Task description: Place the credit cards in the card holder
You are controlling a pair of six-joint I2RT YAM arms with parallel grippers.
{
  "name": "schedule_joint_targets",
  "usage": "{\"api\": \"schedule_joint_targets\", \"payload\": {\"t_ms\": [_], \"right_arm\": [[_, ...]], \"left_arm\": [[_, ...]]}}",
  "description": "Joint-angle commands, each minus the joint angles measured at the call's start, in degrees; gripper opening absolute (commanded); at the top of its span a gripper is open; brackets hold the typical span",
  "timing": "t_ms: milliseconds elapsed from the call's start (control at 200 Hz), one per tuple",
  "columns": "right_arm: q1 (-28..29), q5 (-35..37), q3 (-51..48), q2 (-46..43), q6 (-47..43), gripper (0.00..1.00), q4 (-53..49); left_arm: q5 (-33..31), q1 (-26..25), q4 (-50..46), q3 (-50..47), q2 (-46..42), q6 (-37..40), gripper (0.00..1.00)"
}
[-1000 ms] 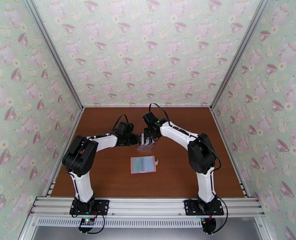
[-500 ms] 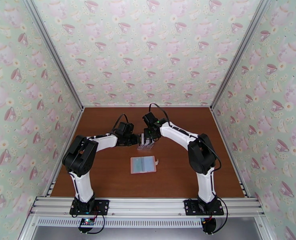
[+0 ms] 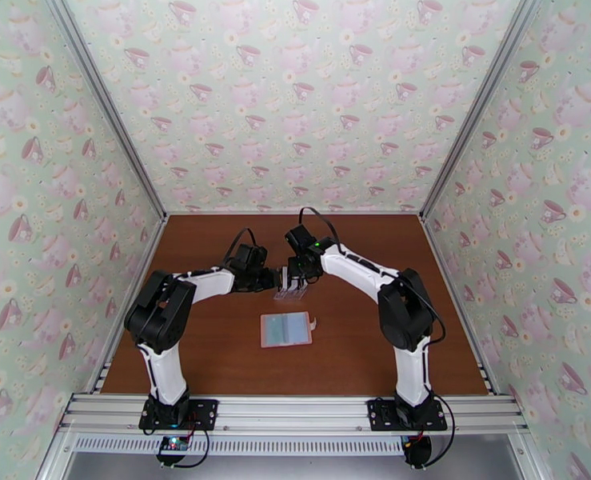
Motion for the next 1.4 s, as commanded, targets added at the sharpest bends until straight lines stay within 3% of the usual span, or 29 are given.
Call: {"api": "schedule_joint_targets", "payload": {"t_ms": [0,331,721,992,1392], "right_arm": [[0.6,1.1,-0.4,-2.4,0.7,0.03,-1.2],[0.8,2.4,0.6,-5.9,1.2,0.00,-2.2],[0.8,-0.8,-2.9,-15.7,2.9,0.00,-1.2],[0.9,-5.1,-8.9,-24.8,5.1,0.00,1.7],[1.0,-13.4,-26.8,-38.6,10.3,0.00,13.3]], "left_arm": [[0.0,0.6,-2.1,0.3,0.8,-0.2,0.37],[0.0,0.6,-1.9,0.0,0.1,-0.1,0.37],[0.7,1.3,-0.1,-1.5,-2.6,0.1,0.37],[1.6,1.6,1.2,-3.0,-7.0,0.5,0.40],[-4.3,1.7,-3.2,-4.0,-13.7,3.8,0.56]]}}
